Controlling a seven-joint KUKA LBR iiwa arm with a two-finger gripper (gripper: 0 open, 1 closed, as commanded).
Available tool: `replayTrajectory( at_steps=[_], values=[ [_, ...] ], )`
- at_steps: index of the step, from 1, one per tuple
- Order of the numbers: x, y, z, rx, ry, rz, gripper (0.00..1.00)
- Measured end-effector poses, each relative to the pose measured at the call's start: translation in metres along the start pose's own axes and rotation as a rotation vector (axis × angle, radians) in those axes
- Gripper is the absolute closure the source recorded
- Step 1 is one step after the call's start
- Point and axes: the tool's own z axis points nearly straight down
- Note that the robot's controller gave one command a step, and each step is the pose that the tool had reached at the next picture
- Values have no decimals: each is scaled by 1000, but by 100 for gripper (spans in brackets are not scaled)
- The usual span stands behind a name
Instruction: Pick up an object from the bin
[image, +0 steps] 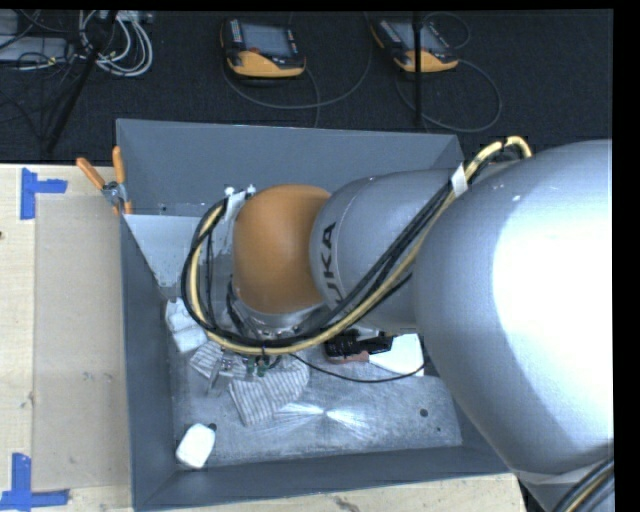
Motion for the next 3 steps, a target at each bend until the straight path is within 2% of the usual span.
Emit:
replayTrajectory(
  at_steps=[1,3],
  values=[
    [10,14,28,3,11,192,100],
    [11,13,25,3,11,193,100]
  ],
)
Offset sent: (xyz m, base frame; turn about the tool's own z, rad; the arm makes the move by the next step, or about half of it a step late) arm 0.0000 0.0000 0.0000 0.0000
